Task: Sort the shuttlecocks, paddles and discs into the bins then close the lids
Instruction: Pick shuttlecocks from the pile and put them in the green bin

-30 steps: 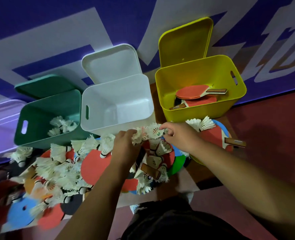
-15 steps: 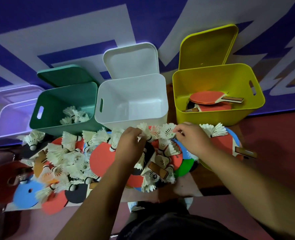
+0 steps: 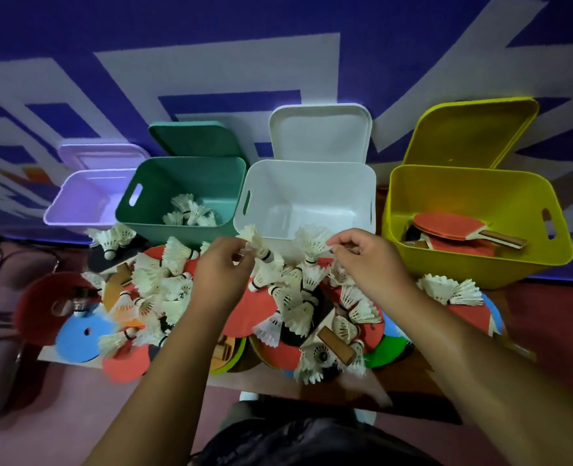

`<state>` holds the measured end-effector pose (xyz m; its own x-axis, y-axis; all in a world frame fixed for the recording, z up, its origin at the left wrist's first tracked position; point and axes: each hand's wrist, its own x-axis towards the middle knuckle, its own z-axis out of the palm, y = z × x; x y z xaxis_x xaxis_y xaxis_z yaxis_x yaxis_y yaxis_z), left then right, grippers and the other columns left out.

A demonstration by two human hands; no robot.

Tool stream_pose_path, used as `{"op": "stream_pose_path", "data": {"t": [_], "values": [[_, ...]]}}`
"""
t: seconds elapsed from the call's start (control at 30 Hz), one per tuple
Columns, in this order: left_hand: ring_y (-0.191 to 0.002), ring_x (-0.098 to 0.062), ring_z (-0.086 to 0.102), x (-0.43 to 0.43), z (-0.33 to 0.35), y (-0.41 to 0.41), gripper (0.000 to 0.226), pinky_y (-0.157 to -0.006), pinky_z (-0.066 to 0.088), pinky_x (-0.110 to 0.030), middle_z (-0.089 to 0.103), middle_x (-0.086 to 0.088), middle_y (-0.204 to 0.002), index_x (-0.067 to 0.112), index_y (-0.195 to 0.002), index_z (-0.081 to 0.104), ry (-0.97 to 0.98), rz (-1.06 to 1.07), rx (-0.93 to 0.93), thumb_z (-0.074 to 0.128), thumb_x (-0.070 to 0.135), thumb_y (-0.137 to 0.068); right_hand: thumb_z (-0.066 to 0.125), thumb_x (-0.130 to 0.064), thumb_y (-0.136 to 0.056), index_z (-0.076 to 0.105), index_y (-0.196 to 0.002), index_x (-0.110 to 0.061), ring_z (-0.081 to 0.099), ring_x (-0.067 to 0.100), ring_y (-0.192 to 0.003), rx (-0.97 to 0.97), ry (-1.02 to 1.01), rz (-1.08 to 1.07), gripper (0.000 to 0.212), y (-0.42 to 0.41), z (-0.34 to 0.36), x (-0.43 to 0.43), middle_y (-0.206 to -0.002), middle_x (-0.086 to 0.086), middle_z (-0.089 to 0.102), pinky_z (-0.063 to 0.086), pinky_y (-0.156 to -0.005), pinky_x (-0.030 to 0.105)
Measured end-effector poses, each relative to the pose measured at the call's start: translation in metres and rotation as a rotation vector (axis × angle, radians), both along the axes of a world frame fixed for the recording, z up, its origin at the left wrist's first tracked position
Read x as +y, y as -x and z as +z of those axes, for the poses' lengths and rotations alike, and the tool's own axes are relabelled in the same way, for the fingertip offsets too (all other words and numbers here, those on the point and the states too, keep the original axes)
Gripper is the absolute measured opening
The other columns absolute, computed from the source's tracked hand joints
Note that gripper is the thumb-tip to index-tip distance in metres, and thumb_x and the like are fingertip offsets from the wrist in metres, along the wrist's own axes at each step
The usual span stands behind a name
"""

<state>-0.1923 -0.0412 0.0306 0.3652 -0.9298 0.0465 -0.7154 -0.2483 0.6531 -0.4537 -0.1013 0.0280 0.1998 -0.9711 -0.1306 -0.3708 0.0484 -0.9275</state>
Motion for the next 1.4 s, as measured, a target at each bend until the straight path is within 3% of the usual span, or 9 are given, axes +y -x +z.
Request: {"op": "stream_pose_path", "data": {"t": [0.13, 0.3, 0.47, 0.6, 0.73, 0.87, 1.0, 1.13, 1.4], "values": [[-0.086, 0.003, 0.061, 0.003, 0.001, -0.047, 0.006, -0.069, 0.044, -0.018, 0.066, 0.009, -0.099, 0.023, -0.099, 0.075, 0.02, 0.063, 0.035, 0.07, 0.026, -0.097, 0.067, -0.019, -0.099, 0.079, -0.097, -0.031, 0.057, -0.002, -0.051, 0.033, -0.002, 0.013, 0.017, -0.043, 0.009, -0.009, -0.073, -0.015, 0.07, 0.036, -0.047, 0.01], [-0.088, -0.012, 0.067, 0.007, 0.004, -0.106, 0.005, -0.078, 0.057, -0.037, 0.067, 0.01, -0.098, 0.028, -0.094, 0.075, 0.029, 0.097, 0.119, 0.07, 0.031, -0.096, 0.068, -0.023, -0.096, 0.079, -0.092, -0.037, 0.065, 0.001, -0.069, 0.055, -0.011, 0.007, 0.018, -0.107, 0.008, -0.017, -0.085, -0.016, 0.073, 0.051, -0.068, 0.024], [-0.077, 0.002, 0.066, 0.014, 0.011, -0.162, 0.003, -0.06, 0.046, -0.013, 0.066, 0.009, -0.095, 0.029, -0.097, 0.072, 0.06, 0.122, 0.219, 0.072, 0.026, -0.096, 0.067, -0.024, -0.095, 0.078, -0.092, -0.036, 0.067, 0.006, -0.067, 0.082, -0.014, -0.025, 0.017, -0.177, 0.01, -0.018, -0.086, -0.018, 0.073, 0.057, -0.071, 0.03], [-0.079, -0.011, 0.066, 0.011, 0.004, -0.218, 0.004, -0.069, 0.052, -0.03, 0.069, 0.008, -0.088, 0.03, -0.095, 0.069, 0.051, 0.108, 0.245, 0.072, 0.032, -0.094, 0.067, -0.025, -0.095, 0.078, -0.092, -0.037, 0.069, 0.007, -0.069, 0.104, -0.016, -0.055, 0.017, -0.229, 0.013, -0.023, -0.086, -0.021, 0.073, 0.062, -0.078, 0.037], [-0.078, -0.009, 0.064, -0.007, 0.005, -0.265, 0.005, -0.064, 0.046, -0.026, 0.068, 0.007, -0.088, 0.027, -0.095, 0.069, 0.053, 0.081, 0.271, 0.07, 0.031, -0.098, 0.067, -0.026, -0.096, 0.079, -0.093, -0.036, 0.069, 0.008, -0.068, 0.092, -0.024, -0.128, 0.015, -0.275, 0.015, -0.034, -0.082, -0.016, 0.073, 0.064, -0.081, 0.044], [-0.079, -0.007, 0.063, -0.032, 0.001, -0.297, 0.009, -0.065, 0.044, -0.025, 0.069, 0.008, -0.091, 0.026, -0.096, 0.069, 0.049, 0.034, 0.324, 0.066, 0.032, -0.101, 0.066, -0.029, -0.096, 0.078, -0.095, -0.035, 0.071, 0.013, -0.081, 0.099, -0.01, -0.206, 0.014, -0.311, 0.016, -0.044, -0.09, -0.015, 0.075, 0.063, -0.084, 0.043], [-0.083, -0.01, 0.066, -0.052, -0.007, -0.313, 0.016, -0.074, 0.052, -0.031, 0.073, 0.01, -0.09, 0.028, -0.097, 0.071, 0.009, 0.012, 0.454, 0.062, 0.039, -0.102, 0.063, -0.026, -0.1, 0.078, -0.103, -0.035, 0.073, 0.014, -0.073, 0.121, -0.047, -0.23, 0.017, -0.327, 0.012, -0.046, -0.094, -0.013, 0.076, 0.065, -0.078, 0.042], [-0.097, -0.014, 0.071, -0.058, -0.018, -0.324, 0.024, -0.089, 0.061, -0.043, 0.075, 0.006, -0.11, 0.025, -0.12, 0.071, -0.111, 0.024, 0.492, 0.06, 0.036, -0.102, 0.06, -0.019, -0.102, 0.077, -0.108, -0.034, 0.068, 0.01, -0.063, 0.162, -0.094, -0.144, 0.024, -0.328, 0.009, -0.038, -0.1, -0.012, 0.078, 0.06, -0.063, 0.031], [-0.079, -0.022, 0.069, -0.025, -0.035, -0.326, 0.012, -0.072, 0.061, -0.044, 0.075, -0.003, -0.094, 0.023, -0.101, 0.073, -0.17, 0.125, 0.566, 0.061, 0.026, -0.103, 0.056, -0.015, -0.1, 0.077, -0.103, -0.033, 0.067, 0.006, -0.064, 0.226, -0.169, -0.064, 0.028, -0.316, -0.003, -0.02, -0.093, -0.009, 0.078, 0.062, -0.075, 0.041]]}}
